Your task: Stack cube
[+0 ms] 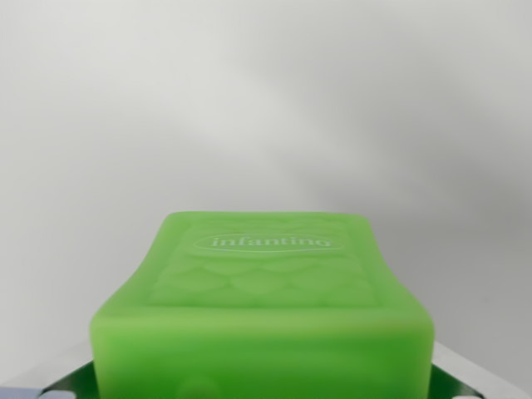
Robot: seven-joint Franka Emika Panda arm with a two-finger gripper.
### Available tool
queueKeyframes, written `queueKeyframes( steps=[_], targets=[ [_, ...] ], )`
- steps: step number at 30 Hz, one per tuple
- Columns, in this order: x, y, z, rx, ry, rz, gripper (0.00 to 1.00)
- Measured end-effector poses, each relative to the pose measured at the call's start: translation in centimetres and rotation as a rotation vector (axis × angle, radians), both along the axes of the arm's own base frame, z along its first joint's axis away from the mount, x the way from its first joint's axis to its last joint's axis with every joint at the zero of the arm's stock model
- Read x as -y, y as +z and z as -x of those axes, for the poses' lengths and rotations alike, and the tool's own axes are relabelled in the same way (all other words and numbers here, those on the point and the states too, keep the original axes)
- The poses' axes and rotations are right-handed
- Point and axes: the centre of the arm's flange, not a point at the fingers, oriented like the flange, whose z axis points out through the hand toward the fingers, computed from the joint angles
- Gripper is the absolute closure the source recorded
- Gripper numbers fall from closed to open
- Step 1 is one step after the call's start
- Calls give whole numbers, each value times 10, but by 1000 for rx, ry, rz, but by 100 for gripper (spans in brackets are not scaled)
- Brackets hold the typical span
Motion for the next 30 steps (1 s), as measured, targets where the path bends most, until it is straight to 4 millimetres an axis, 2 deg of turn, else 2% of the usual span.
queueKeyframes(
  steps=[30],
  targets=[
    [-58,2,-21,0,-15,0,100]
  ],
)
